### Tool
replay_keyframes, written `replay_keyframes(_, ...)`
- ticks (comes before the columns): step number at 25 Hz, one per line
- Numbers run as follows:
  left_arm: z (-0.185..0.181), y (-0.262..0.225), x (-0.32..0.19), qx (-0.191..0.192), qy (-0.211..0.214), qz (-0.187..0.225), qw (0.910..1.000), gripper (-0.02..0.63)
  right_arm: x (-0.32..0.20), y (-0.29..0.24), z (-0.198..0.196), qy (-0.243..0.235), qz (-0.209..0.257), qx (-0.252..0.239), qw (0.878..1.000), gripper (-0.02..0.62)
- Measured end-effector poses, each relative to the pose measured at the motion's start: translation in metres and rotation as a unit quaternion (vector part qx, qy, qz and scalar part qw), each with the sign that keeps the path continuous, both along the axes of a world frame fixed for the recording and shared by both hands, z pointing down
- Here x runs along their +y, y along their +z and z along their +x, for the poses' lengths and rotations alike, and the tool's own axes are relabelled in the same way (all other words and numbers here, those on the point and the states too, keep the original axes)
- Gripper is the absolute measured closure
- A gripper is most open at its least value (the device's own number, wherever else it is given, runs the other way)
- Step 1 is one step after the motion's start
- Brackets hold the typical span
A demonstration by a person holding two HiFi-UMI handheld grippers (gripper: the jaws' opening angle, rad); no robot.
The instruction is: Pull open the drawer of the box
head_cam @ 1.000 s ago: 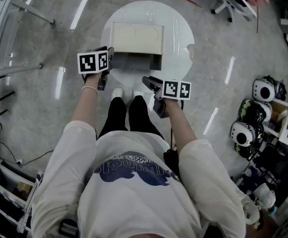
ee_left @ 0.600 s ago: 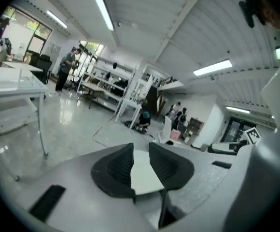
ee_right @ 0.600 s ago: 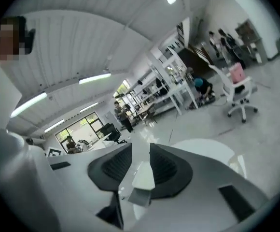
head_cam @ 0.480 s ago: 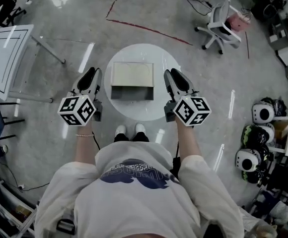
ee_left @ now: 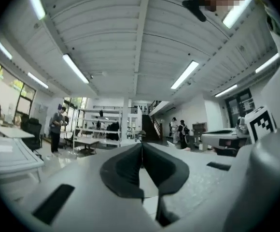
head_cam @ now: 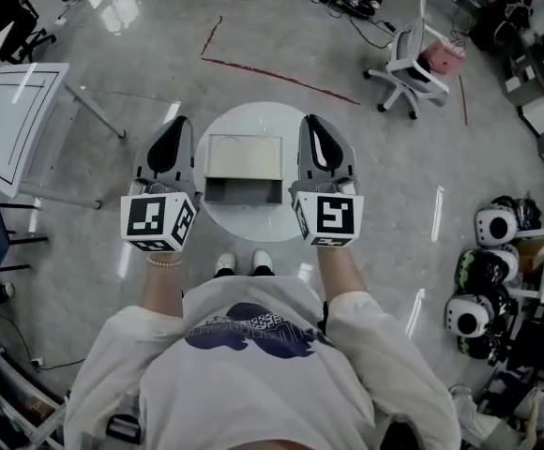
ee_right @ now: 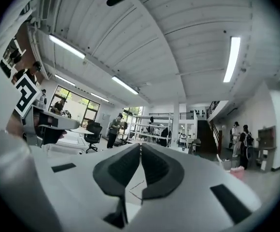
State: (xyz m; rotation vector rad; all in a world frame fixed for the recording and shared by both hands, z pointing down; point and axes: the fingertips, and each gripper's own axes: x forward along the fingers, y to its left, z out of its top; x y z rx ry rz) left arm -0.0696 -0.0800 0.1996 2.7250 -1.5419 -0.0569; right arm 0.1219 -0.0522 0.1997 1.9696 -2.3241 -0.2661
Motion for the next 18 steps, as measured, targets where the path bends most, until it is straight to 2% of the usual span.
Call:
replay_keyframes(2,0.002,-0.009,0.004,-0.033,-0.022,0.037,0.9985,0.598,0.002,-0.003,-0.001,0.002,0.009,0.008,1.000,0.591)
replay_keyframes(5,0.007,-0.015,0.009,-0.060,-0.034,0.065,0.9955,0.598,0.003,-0.005,0.000,0.004,0.012,0.012,1.000,0.595)
replay_keyframes(18,0.001,-0.007,0.004,-0.066,-0.057,0.047,0.9951,0.598,0.008,0.002,0.005,0.013,0.006,0.020,1.000,0.597)
